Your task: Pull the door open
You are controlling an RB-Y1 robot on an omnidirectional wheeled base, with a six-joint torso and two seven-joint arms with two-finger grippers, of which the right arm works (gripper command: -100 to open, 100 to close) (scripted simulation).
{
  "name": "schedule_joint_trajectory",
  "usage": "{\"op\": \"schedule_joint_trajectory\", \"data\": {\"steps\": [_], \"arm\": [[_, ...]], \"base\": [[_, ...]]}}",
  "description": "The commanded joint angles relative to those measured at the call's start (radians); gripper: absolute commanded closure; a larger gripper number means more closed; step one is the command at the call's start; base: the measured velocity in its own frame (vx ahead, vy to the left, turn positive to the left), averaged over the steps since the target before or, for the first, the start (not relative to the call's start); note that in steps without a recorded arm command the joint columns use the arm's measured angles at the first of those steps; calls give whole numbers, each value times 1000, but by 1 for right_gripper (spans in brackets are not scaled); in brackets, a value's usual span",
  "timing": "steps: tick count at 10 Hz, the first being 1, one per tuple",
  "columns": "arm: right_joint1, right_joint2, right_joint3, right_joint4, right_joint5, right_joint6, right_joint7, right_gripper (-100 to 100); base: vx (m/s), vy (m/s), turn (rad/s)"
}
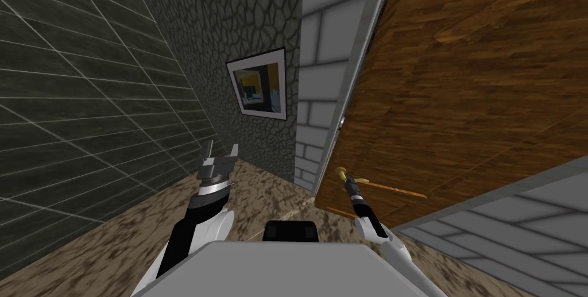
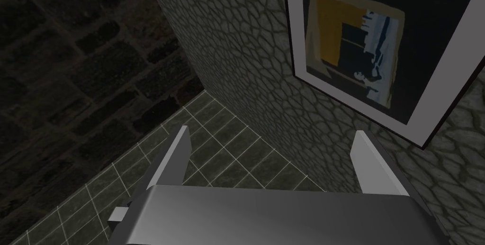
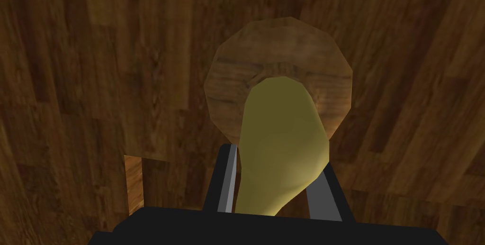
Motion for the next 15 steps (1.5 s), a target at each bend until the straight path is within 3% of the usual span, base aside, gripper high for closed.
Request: {"op": "schedule_joint_trajectory", "data": {"steps": [1,3,4,5,6,11,12,13,15], "arm": [[9,-21,16,0,1,-17,-20,100],[23,-41,36,-8,3,-29,-41,100],[17,-29,35,-6,4,-24,-35,100],[38,-49,61,-15,2,-47,-53,100],[43,-54,67,-17,1,-53,-57,100],[106,-126,136,-48,-9,-125,-106,100],[98,-114,134,-47,-6,-115,-102,100],[116,-132,157,-43,-13,-147,-115,100],[129,-147,173,-42,-19,-171,-124,100]], "base": [[-199,-57,131],[-209,-60,134],[-94,-20,41],[-153,-20,150],[-209,-31,126],[-235,-68,134],[-107,-9,21],[-148,-29,157],[-220,-87,170]]}}
